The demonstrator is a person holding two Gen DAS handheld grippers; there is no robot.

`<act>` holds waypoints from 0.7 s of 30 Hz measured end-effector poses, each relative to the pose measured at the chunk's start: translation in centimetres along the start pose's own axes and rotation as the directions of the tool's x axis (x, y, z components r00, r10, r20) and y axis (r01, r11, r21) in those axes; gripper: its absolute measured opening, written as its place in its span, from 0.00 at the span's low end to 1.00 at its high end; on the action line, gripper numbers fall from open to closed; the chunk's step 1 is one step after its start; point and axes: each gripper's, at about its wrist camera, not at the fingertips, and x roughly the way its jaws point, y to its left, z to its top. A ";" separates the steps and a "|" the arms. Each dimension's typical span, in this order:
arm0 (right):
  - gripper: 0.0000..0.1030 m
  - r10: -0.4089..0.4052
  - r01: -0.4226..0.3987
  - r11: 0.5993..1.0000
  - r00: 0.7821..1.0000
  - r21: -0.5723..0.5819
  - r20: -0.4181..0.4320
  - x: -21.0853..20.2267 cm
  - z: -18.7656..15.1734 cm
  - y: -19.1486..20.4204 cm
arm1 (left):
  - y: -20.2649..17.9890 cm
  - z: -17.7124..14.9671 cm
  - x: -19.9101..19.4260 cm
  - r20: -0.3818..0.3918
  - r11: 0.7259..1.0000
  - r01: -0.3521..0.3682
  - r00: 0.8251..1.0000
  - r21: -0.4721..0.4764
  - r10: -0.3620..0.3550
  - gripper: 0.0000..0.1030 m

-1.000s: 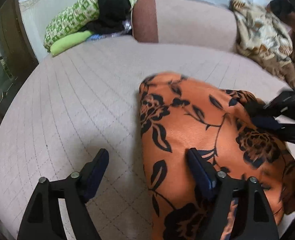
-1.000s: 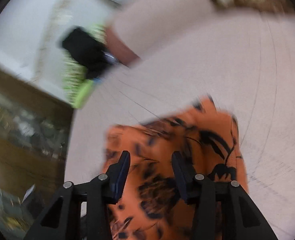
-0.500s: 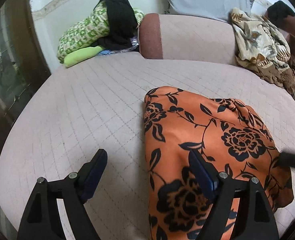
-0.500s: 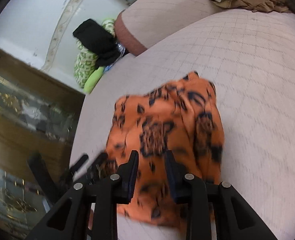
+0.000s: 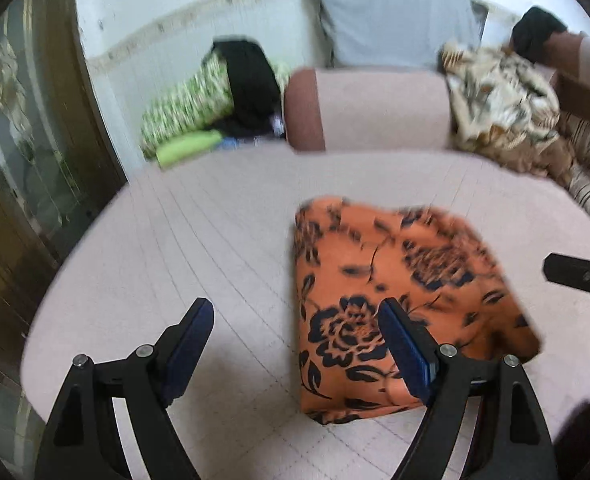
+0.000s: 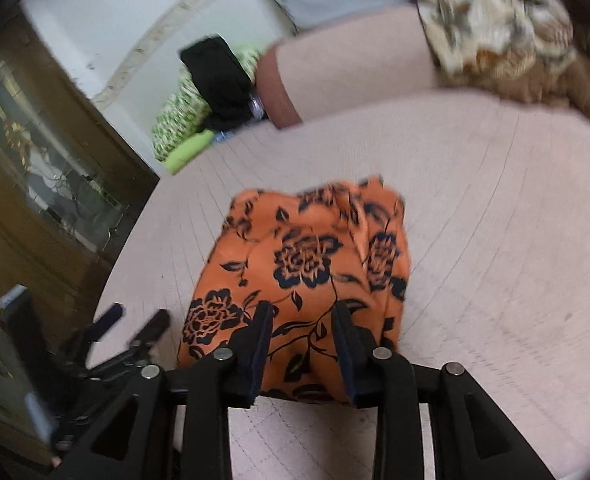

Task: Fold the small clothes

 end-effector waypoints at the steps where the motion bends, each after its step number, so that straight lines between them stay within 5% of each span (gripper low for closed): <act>1: 0.61 -0.006 0.006 1.000 0.999 -0.007 0.041 -1.3 0.0 0.4 | 0.0 0.6 -1.4 0.033 1.000 -0.006 0.999 0.003 0.006 0.82; 2: 0.71 -0.002 0.003 1.000 0.997 -0.013 0.079 -2.3 0.3 0.9 | 0.0 1.3 -3.0 0.068 1.000 -0.008 0.998 0.007 0.007 0.84; 9: 0.71 -0.010 0.040 0.992 0.972 -0.122 0.237 -9.2 0.4 3.8 | -0.2 4.3 -10.2 0.197 1.000 -0.001 0.980 -0.013 0.004 0.90; 21: 0.71 -0.080 0.139 0.979 0.933 -0.148 0.351 -15.3 -0.8 5.2 | 0.4 4.9 -14.4 0.220 0.997 -0.059 0.973 -0.041 0.067 0.96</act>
